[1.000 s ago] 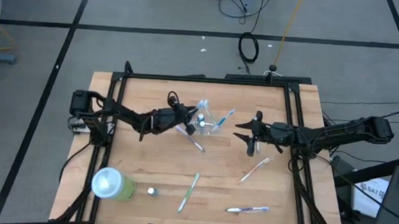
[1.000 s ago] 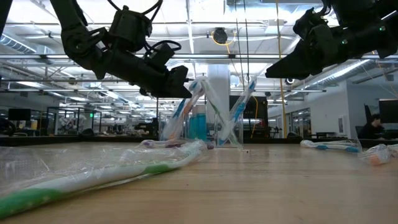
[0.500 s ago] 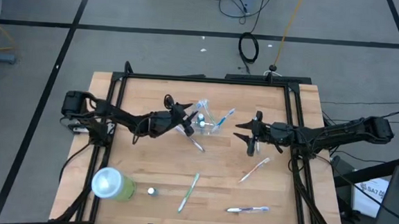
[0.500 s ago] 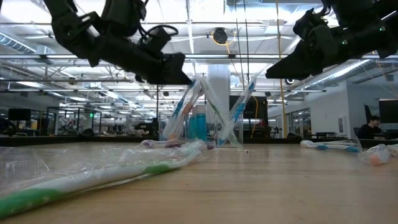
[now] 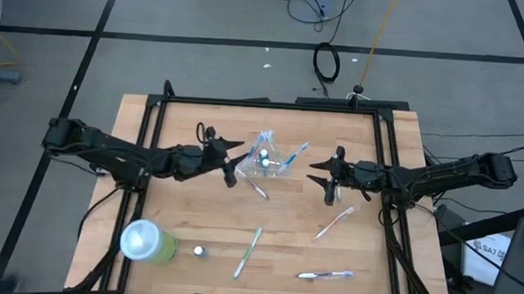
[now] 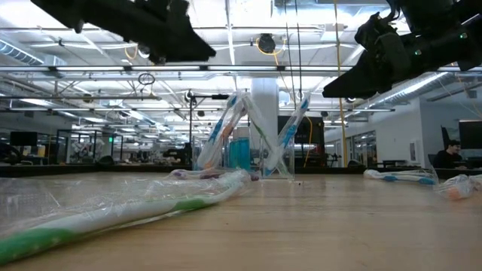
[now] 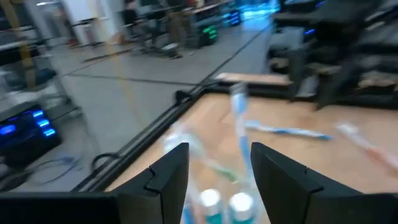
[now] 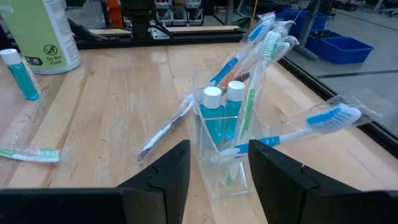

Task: Pick & Place toothbrushing station
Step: Put the mouthwash into the transparent organizer

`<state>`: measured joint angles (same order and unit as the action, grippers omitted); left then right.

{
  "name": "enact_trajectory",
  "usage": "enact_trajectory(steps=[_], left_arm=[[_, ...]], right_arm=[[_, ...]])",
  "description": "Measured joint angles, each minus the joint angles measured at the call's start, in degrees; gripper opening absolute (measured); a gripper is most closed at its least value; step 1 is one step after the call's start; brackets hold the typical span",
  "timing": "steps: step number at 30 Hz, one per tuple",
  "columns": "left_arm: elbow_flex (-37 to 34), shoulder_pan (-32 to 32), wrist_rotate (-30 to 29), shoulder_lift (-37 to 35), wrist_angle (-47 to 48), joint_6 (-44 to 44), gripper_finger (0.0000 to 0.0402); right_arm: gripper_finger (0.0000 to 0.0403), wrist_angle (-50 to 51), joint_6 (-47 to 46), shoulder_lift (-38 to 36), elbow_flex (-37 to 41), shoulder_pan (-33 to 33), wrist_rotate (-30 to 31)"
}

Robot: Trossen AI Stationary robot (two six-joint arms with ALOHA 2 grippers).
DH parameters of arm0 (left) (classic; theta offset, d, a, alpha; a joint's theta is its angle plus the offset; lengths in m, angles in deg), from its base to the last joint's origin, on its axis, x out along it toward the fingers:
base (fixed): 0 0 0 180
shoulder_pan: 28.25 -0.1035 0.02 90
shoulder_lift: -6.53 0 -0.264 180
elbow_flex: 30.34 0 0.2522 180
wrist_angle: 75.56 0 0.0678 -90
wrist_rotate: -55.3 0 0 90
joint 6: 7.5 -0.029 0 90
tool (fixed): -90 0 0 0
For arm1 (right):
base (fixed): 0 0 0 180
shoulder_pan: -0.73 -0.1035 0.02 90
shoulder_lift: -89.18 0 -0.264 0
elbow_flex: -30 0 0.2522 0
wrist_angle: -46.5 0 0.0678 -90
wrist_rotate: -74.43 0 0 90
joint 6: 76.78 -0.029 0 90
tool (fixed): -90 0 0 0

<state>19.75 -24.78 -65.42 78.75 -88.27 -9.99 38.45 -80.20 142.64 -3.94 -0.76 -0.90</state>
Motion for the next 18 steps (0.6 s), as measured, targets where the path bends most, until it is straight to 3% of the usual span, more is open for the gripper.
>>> enact_trajectory(steps=[8,18], left_arm=[[0.0,2.3,12.5,-4.0,5.7,-1.4,0.0177],[0.0,2.6,39.2,-8.3,20.1,-1.3,0.0177]], right_arm=[[0.0155,-0.2,-1.7,0.0,0.0,-0.6,0.0],[0.0177,-0.2,-2.0,0.0,0.0,-4.6,0.0]])
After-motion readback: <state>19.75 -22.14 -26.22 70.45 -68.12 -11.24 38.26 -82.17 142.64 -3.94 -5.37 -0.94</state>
